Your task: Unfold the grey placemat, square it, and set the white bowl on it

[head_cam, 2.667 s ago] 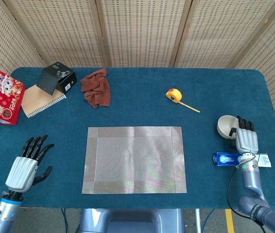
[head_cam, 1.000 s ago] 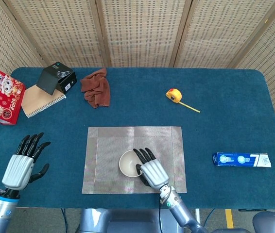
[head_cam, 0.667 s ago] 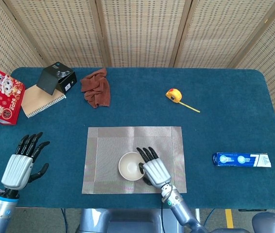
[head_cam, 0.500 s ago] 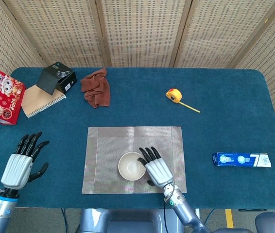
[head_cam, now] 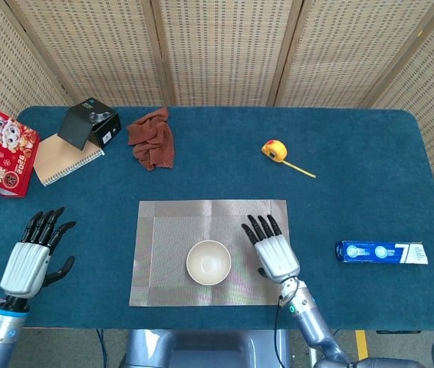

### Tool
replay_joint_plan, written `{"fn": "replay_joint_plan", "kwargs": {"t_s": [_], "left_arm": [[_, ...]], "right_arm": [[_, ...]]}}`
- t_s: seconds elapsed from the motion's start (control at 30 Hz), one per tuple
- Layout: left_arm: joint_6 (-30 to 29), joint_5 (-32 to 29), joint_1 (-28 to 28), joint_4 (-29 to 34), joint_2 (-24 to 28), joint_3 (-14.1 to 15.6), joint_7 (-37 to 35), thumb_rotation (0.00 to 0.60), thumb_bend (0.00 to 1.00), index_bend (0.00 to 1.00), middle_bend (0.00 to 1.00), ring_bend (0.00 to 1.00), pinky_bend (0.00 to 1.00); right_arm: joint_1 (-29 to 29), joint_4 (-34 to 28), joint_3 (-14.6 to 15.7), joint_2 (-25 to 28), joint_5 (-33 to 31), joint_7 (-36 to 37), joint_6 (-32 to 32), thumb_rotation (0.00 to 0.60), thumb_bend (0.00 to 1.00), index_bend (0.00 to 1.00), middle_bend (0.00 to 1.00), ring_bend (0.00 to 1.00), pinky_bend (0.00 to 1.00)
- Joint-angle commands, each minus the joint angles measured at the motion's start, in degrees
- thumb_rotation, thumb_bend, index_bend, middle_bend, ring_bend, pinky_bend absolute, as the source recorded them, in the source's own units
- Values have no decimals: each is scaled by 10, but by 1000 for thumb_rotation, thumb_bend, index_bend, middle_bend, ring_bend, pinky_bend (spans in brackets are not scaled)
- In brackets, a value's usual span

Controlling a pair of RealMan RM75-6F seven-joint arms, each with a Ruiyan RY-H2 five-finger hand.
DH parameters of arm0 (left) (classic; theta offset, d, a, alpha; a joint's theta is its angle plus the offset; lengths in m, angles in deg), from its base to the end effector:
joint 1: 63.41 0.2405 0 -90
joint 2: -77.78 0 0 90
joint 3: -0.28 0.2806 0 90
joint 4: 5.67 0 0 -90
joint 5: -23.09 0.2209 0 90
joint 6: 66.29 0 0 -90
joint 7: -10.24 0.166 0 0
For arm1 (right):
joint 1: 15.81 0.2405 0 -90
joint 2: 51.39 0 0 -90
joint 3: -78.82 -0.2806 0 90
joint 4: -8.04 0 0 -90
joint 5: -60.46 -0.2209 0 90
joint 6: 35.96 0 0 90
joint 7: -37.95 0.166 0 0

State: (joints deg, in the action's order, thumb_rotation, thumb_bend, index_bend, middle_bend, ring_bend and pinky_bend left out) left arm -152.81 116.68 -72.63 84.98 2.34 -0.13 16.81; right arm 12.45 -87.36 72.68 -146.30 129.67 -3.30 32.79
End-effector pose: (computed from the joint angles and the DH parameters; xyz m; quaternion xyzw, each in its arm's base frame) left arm -0.2859 0.2156 0.0855 -0.6403 -0.3514 -0.4456 0.5176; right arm -0.1683 -0.2883 -0.0528 0.7381 -0.3399 0.3467 0.4685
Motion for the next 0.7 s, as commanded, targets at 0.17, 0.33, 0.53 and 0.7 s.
{"fn": "replay_joint_plan", "kwargs": {"t_s": [0.17,0.33,0.53,0.7], "left_arm": [[2,-2,0,0,-1,-1,4,600,339,182,0,0,0],[4,-6,0,2,-2,-1,9,600,340,169,0,0,0],[3,-11,2,5,0,-4,13,600,330,157,0,0,0],[6,-19,5,0,-1,-3,18,600,266,127,0,0,0]], "right_arm": [[-28,2,-28,98,-2,111,17,600,168,125,0,0,0],[-56,33,-22,149,18,192,32,600,169,125,0,0,0],[-101,94,8,183,72,298,72,600,168,125,0,0,0],[-140,130,26,191,82,366,100,600,168,125,0,0,0]]}}
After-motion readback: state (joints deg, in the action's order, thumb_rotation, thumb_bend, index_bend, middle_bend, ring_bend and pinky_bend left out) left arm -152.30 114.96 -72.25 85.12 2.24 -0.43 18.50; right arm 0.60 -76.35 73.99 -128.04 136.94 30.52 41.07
